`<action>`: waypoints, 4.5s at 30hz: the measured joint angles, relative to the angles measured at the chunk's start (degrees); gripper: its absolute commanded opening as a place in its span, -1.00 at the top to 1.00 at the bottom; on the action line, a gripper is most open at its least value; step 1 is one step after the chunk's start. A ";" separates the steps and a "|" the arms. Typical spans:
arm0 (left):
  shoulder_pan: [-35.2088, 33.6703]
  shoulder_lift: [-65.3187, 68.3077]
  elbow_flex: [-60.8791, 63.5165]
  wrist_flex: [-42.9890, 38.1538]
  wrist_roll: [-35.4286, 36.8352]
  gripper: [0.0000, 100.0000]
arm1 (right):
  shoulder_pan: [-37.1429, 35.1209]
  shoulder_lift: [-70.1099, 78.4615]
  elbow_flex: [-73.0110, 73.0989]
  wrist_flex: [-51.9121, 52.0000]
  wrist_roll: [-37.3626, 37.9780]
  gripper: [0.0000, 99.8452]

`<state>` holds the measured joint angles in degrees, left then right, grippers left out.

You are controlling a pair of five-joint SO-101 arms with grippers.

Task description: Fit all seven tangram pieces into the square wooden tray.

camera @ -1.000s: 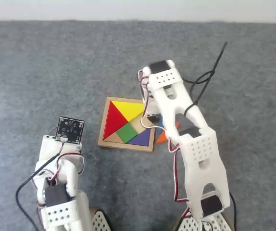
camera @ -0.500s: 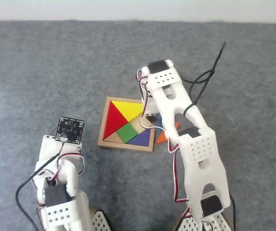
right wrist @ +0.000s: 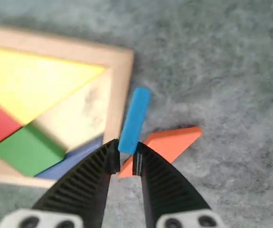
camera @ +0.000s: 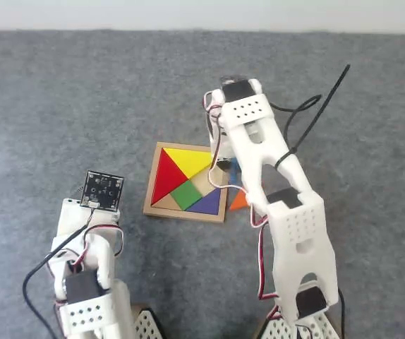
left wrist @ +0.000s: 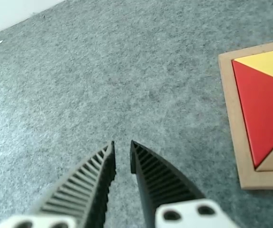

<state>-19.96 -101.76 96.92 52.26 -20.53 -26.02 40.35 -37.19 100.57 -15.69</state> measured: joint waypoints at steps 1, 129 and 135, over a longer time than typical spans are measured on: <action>0.00 0.00 0.00 0.00 0.00 0.89 | -1.05 -0.62 0.09 0.00 0.26 0.99; 0.00 0.00 0.00 0.00 0.00 0.89 | 0.62 -18.81 42.02 -20.04 -14.59 0.63; 0.00 0.00 0.00 0.00 0.00 0.89 | 0.35 -18.81 42.02 -21.54 -14.42 0.63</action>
<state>-19.96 -101.76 96.92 52.26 -20.53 -25.67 21.54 4.84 79.03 -30.11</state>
